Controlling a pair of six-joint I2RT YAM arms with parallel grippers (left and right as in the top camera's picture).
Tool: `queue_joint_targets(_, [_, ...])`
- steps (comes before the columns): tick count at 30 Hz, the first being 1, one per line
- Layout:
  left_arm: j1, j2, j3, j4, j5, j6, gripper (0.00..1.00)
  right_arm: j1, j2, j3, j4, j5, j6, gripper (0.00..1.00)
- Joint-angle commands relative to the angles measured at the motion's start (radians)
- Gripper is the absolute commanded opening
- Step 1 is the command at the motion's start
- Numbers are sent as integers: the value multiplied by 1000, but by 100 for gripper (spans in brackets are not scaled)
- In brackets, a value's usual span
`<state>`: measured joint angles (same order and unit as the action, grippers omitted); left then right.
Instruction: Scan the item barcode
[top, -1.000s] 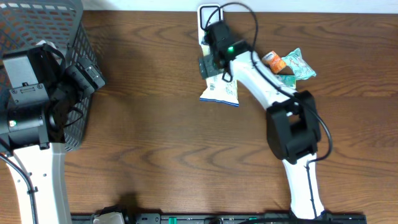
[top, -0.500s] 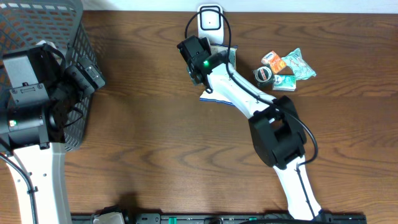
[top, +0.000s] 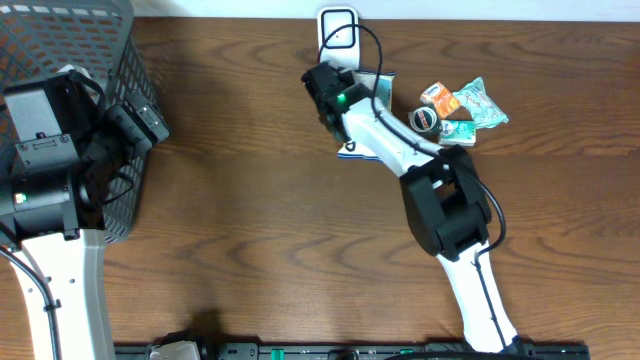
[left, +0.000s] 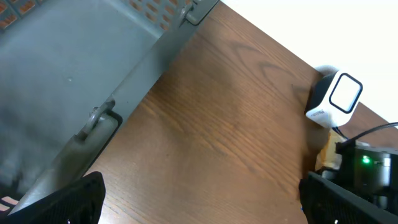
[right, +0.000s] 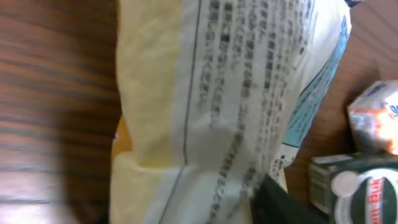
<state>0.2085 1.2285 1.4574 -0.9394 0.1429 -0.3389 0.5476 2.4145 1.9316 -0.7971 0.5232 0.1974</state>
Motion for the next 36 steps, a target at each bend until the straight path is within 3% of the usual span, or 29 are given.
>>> queue_joint_targets(1, [5, 0, 2, -3, -10, 13, 98, -26, -2, -5, -31, -178, 5, 27])
queue_joint_targets(4, [5, 0, 2, -3, -10, 13, 98, -38, -63, -3, -34, -286, 4, 7])
queue_joint_targets(7, [5, 0, 2, -3, -10, 13, 98, -41, -135, -3, -38, -407, 3, 1])
queue_joint_targets(12, [5, 0, 2, -3, -10, 13, 98, -59, -235, -3, -54, -702, -13, 1])
queue_joint_targets(16, [5, 0, 2, -3, -10, 13, 98, -98, -266, -4, -69, -1148, -72, 1])
queue_joint_targets(24, [5, 0, 2, -3, -10, 13, 98, -177, -169, -93, -64, -1513, -58, 1])
queue_joint_targets(28, [5, 0, 2, -3, -10, 13, 98, -206, -138, -133, -57, -1518, -34, 3])
queue_joint_targets(31, [5, 0, 2, -3, -10, 13, 98, -227, -134, -174, -50, -1450, -26, 18])
queue_joint_targets(33, [5, 0, 2, -3, -10, 13, 98, -247, -134, -175, -78, -1234, 9, 24])
queue_joint_targets(36, [5, 0, 2, -3, -10, 13, 98, -276, -137, -148, -120, -998, 38, 24])
